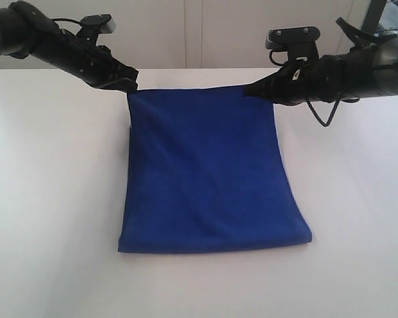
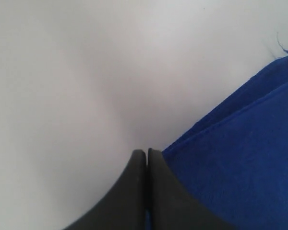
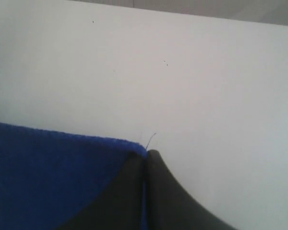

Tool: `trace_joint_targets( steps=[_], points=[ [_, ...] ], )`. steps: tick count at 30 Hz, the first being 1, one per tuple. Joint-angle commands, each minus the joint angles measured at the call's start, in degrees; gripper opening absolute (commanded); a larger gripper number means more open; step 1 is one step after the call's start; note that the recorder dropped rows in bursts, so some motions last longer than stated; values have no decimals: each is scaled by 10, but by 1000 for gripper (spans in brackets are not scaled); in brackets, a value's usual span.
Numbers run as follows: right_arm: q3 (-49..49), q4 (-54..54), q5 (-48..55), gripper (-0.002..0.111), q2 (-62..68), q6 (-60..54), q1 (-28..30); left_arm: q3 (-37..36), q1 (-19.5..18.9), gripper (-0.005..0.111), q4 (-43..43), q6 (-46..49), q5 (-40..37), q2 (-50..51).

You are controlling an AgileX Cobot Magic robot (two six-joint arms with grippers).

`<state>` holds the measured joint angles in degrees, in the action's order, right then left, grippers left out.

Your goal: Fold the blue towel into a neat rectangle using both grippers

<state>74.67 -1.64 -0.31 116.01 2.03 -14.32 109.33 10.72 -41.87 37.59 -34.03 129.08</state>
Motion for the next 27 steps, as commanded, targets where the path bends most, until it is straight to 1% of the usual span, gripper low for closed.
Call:
trace_joint_targets(
  steps=[1,9,15,17,18,21,23,24,27],
  points=[
    [0,2,-32,0,12,-7,0,0,-2,0,-2,-6,-3,13],
    [0,2,-96,0,48,-7,0,0,-2,0,-8,-4,1,42],
    [0,2,-106,1,62,-7,0,0,-2,0,-13,-4,27,52],
    [0,2,-106,10,62,-7,0,0,-2,9,-13,-4,26,53],
    [0,2,-106,18,63,-7,0,0,-2,21,-13,-3,27,53],
    [0,2,-106,35,63,-7,0,0,-2,41,-13,-3,31,53],
    [0,2,-106,43,63,-7,0,0,-2,49,-13,-3,31,53],
    [0,2,-109,47,63,-7,0,0,-2,51,-13,-3,31,53],
    [0,-1,-118,57,63,-7,0,0,-2,52,-11,-3,31,53]
  ],
)
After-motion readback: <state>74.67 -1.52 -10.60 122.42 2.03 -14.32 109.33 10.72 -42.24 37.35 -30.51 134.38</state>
